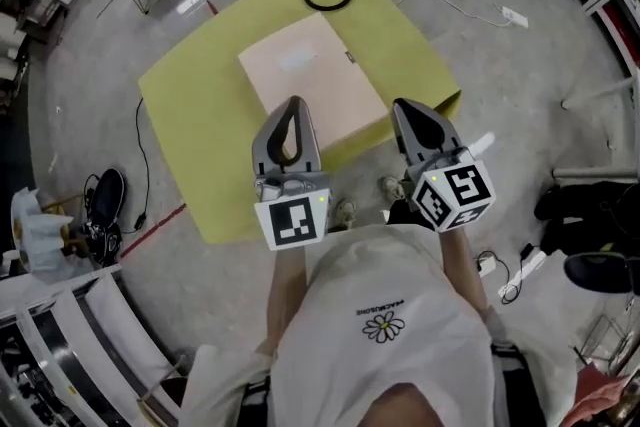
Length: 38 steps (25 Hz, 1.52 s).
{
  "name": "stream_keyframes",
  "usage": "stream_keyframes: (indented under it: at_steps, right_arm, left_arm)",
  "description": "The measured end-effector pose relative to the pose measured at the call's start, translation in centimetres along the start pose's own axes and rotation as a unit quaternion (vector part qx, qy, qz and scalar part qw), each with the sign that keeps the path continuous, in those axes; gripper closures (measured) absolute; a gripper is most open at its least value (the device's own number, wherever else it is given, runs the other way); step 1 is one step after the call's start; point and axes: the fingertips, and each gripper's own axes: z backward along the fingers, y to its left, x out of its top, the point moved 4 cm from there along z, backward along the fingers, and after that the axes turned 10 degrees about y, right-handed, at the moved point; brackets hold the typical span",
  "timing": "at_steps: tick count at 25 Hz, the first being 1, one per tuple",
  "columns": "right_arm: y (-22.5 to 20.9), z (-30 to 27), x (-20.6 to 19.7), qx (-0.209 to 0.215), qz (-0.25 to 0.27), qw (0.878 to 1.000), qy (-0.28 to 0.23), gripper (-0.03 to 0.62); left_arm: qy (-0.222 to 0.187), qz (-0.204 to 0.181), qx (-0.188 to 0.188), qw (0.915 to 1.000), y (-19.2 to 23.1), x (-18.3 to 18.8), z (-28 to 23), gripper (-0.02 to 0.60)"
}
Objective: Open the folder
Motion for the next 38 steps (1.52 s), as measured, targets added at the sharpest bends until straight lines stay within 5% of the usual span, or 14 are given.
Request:
stream_keyframes:
  at_steps: [5, 18, 22, 26, 29, 34, 38]
  right_arm:
    - [-2.6, -1.7, 0.3, 0.055, -0.010, 0.998, 0.018, 0.582]
    - [-7.5, -4.1, -2.3, 0.148, -0.056, 0.986, 0.058, 0.582]
    - [-7.9, -3.9, -1.3, 0.150, -0.012, 0.987, 0.063, 0.582]
    - [-8.1, -4.1, -0.8, 0.166, 0.004, 0.984, 0.059, 0.582]
    - [-7.7, -4.3, -1.1, 0.212, -0.022, 0.975, 0.062, 0.581]
    - [-8.4, -5.4, -2.2, 0.250, -0.074, 0.962, 0.086, 0.546]
    - [-9.1, -6.8, -3.6, 0.267, -0.112, 0.951, 0.109, 0.489]
  left_arm:
    - [0.010, 0.002, 0.056, 0.9984, 0.0, -0.4, -0.8, 0.568]
    - [0.029, 0.010, 0.110, 0.9935, -4.1, -3.3, -3.0, 0.566]
    - [0.023, -0.016, 0.113, 0.9932, -4.8, -2.3, -4.0, 0.567]
    - [0.044, -0.021, 0.099, 0.9939, -5.8, -3.1, -4.8, 0.566]
    - [0.099, -0.028, 0.067, 0.9924, -6.2, -4.8, -5.3, 0.566]
    - [0.119, -0.058, 0.044, 0.9903, -5.9, -5.2, -6.1, 0.561]
    - [0.153, -0.112, -0.022, 0.9816, -6.1, -5.8, -6.9, 0.437]
